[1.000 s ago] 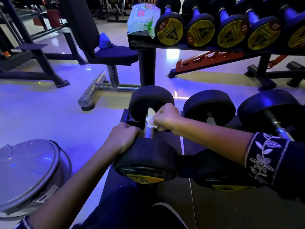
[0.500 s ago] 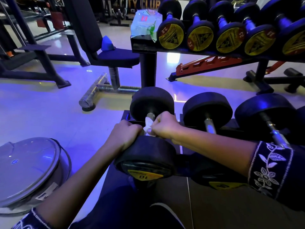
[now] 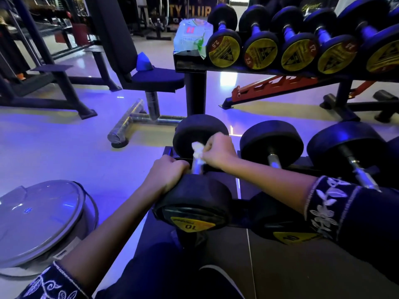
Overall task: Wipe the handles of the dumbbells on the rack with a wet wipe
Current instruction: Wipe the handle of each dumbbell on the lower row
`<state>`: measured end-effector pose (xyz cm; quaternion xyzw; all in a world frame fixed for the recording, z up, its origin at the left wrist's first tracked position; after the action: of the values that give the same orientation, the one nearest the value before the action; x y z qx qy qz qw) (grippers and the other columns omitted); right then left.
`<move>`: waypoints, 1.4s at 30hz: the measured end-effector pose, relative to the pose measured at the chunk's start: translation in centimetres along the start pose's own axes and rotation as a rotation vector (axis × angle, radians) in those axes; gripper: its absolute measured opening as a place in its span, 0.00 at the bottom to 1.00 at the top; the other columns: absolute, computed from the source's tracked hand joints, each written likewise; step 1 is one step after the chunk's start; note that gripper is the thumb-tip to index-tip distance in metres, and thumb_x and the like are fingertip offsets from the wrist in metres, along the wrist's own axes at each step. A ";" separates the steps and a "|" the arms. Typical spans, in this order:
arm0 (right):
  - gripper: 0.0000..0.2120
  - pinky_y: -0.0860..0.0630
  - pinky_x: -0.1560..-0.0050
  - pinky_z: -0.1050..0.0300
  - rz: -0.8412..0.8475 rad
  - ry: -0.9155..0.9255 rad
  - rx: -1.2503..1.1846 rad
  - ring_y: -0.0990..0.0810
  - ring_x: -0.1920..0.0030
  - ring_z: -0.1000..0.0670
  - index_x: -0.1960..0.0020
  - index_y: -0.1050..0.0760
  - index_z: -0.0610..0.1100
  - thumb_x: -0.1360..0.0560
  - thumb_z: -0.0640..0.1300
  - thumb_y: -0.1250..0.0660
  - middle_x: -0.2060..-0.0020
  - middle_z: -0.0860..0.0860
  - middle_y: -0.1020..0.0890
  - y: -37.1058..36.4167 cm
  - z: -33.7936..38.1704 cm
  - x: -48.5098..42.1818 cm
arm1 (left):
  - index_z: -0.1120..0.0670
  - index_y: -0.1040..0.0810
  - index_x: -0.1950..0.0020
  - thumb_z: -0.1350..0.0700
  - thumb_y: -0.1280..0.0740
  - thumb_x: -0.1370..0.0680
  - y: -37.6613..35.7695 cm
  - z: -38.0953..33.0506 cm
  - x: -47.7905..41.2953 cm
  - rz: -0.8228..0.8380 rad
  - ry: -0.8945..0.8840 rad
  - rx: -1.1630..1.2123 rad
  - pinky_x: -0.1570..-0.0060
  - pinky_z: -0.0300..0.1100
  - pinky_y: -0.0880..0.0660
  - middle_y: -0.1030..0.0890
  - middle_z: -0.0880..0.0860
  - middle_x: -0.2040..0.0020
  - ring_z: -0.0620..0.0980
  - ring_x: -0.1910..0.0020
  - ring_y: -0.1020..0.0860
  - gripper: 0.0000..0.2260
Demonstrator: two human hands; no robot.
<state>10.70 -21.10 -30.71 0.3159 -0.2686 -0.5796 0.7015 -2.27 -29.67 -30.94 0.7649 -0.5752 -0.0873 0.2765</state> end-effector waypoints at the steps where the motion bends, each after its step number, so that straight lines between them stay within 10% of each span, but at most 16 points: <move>1: 0.09 0.24 0.61 0.56 -0.044 0.054 0.027 0.20 0.59 0.46 0.63 0.21 0.35 0.31 0.42 0.27 0.64 0.44 0.18 0.0 0.0 -0.5 | 0.54 0.33 0.70 0.57 0.35 0.27 0.0 0.2 0.1 -0.014 0.000 0.000 0.67 0.44 0.38 0.30 0.52 0.70 0.52 0.68 0.33 0.12; 9: 0.05 0.24 0.57 0.54 0.147 0.586 0.440 0.21 0.55 0.46 0.57 0.17 0.42 0.31 0.39 0.31 0.58 0.47 0.16 0.6 0.8 0.1 | 0.53 0.36 0.72 0.58 0.35 0.28 0.1 0.6 -0.2 -0.048 -0.006 0.021 0.70 0.43 0.42 0.32 0.50 0.72 0.52 0.71 0.36 0.15; 16: 0.02 0.29 0.61 0.58 0.320 0.679 0.418 0.27 0.62 0.51 0.60 0.23 0.41 0.29 0.36 0.34 0.71 0.58 0.29 0.6 0.4 0.3 | 0.53 0.37 0.72 0.58 0.34 0.29 0.1 1.0 -0.1 -0.066 -0.009 0.053 0.70 0.44 0.43 0.35 0.49 0.74 0.51 0.71 0.39 0.15; 23: 0.06 0.25 0.53 0.50 0.263 0.671 0.483 0.23 0.56 0.47 0.54 0.21 0.46 0.28 0.38 0.35 0.62 0.52 0.21 0.6 1.4 -2.4 | 0.54 0.35 0.69 0.57 0.34 0.28 0.1 1.1 -0.2 -0.097 -0.011 0.060 0.66 0.45 0.40 0.31 0.53 0.69 0.52 0.68 0.36 0.13; 29: 0.09 0.24 0.58 0.57 0.542 0.708 0.499 0.23 0.66 0.55 0.55 0.17 0.43 0.30 0.34 0.34 0.61 0.50 0.16 -0.1 1.7 0.3 | 0.54 0.35 0.71 0.57 0.33 0.30 0.1 1.3 -0.3 -0.066 -0.022 0.061 0.68 0.44 0.41 0.34 0.51 0.72 0.52 0.69 0.37 0.13; 34: 0.07 0.23 0.52 0.49 0.314 0.679 0.520 0.21 0.54 0.49 0.55 0.17 0.45 0.30 0.39 0.32 0.57 0.52 0.16 0.5 1.9 -2.9 | 0.52 0.39 0.71 0.57 0.35 0.28 0.1 1.4 -0.4 -0.076 -0.023 0.055 0.69 0.44 0.43 0.35 0.51 0.71 0.52 0.70 0.39 0.16; 39: 0.12 0.32 0.63 0.73 0.491 0.720 0.465 0.25 0.68 0.62 0.57 0.17 0.41 0.33 0.29 0.35 0.66 0.52 0.18 -0.1 1.5 0.3 | 0.54 0.35 0.71 0.50 0.35 0.37 0.2 1.0 -0.1 -0.023 -0.015 0.086 0.70 0.43 0.41 0.33 0.50 0.72 0.51 0.71 0.37 0.11; 42: 0.11 0.25 0.54 0.61 0.327 0.672 0.457 0.20 0.56 0.54 0.54 0.17 0.43 0.31 0.32 0.34 0.58 0.51 0.16 0.6 1.5 -1.4 | 0.53 0.38 0.71 0.54 0.34 0.30 0.2 1.2 -0.3 -0.028 -0.023 0.084 0.69 0.43 0.42 0.34 0.51 0.71 0.51 0.71 0.37 0.15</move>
<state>9.70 -19.82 -29.24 0.5874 -0.1932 -0.2513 0.7446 -3.11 -29.83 -31.92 0.7827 -0.5708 -0.0758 0.2365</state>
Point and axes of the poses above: each hand's wrist, its own x-axis away from the middle knuckle, its own y-axis out of the back of the hand, z = x × y, the point moved 1 cm from there along -x, towards the middle knuckle
